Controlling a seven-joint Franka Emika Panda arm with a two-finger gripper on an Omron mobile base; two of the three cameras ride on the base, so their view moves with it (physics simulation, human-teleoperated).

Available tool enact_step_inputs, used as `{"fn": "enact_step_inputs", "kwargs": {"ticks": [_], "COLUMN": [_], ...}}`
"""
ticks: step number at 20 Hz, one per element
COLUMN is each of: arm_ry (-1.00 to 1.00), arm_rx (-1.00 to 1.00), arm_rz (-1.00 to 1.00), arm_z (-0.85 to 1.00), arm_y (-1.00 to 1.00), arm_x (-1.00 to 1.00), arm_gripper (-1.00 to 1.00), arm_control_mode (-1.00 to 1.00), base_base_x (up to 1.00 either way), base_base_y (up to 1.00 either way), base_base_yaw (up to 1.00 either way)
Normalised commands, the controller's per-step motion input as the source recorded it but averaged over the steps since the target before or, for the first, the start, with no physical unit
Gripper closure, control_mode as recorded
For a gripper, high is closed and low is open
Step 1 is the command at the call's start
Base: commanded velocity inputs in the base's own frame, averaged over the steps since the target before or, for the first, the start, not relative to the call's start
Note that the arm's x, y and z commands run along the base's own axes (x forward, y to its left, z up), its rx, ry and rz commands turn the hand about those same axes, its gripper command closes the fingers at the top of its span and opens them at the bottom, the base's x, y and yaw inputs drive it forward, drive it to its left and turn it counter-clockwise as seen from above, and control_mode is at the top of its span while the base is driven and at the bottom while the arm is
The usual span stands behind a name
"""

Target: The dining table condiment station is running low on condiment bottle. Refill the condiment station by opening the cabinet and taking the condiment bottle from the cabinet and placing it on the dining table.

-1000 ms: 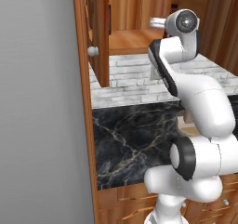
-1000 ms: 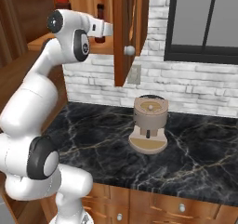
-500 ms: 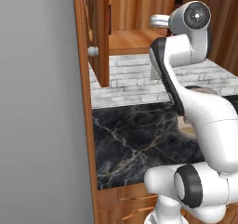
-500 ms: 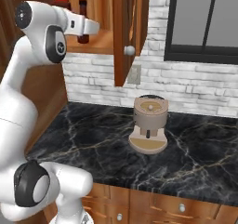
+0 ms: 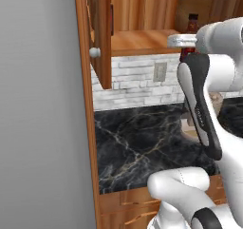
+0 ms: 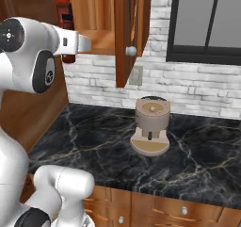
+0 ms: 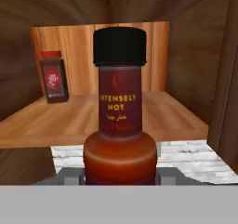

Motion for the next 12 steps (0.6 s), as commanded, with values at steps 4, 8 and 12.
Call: {"fn": "enact_step_inputs", "kwargs": {"ticks": [4,8,12], "arm_ry": [0.0,0.0,0.0], "arm_rx": [-0.04,-0.03,0.0], "arm_rz": [0.38,0.35,0.11], "arm_z": [-0.39,-0.2,-0.01], "arm_y": [-0.25,-0.16,0.52], "arm_x": [-1.0,-1.0,-0.6], "arm_gripper": [1.0,1.0,1.0], "arm_control_mode": [-1.0,-1.0,-1.0], "base_base_x": [0.0,0.0,0.0], "base_base_y": [0.0,0.0,0.0], "base_base_yaw": [0.0,0.0,0.0]}}
